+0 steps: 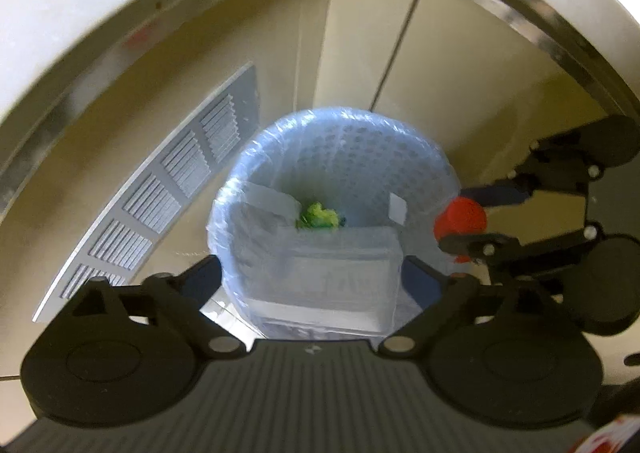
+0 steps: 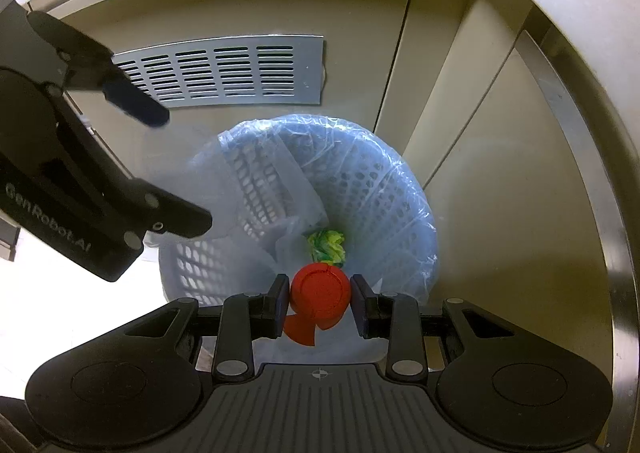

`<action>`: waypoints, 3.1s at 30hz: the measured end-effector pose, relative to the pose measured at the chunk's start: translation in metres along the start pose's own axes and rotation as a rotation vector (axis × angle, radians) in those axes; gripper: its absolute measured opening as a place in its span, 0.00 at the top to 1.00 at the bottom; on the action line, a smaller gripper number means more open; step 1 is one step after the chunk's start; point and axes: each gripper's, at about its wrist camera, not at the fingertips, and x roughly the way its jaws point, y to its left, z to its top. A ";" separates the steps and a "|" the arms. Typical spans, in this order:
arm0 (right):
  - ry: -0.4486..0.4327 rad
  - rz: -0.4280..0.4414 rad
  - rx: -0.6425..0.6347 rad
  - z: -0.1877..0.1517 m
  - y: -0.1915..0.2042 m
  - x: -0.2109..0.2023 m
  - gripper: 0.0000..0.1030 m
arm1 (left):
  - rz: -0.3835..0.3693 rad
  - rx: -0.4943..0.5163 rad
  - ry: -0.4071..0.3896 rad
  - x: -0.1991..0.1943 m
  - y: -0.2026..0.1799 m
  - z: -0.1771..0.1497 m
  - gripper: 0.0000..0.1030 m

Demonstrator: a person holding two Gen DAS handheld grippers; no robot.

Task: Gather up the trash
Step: 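Carry the clear box over the wastebasket and open the left gripper, then open the right gripper to drop the red cap into the wastebasket, then grasp the orange food bag with the left gripper while the right gripper grasps the bubble wrap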

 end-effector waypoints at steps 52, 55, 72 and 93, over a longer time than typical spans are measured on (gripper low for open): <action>-0.064 -0.007 0.029 0.011 0.016 -0.017 0.40 | 0.042 -0.093 -0.036 -0.035 0.019 -0.033 0.06; -0.085 -0.015 0.025 0.012 0.017 -0.027 0.40 | 0.048 -0.090 -0.060 -0.044 0.019 -0.033 0.06; -0.451 -0.156 0.085 0.038 0.007 -0.166 0.40 | 0.030 -0.104 -0.351 -0.156 0.016 -0.004 0.06; -0.322 -0.408 -0.148 0.083 -0.117 -0.135 0.41 | 0.180 -0.114 -0.505 -0.153 0.028 0.109 0.12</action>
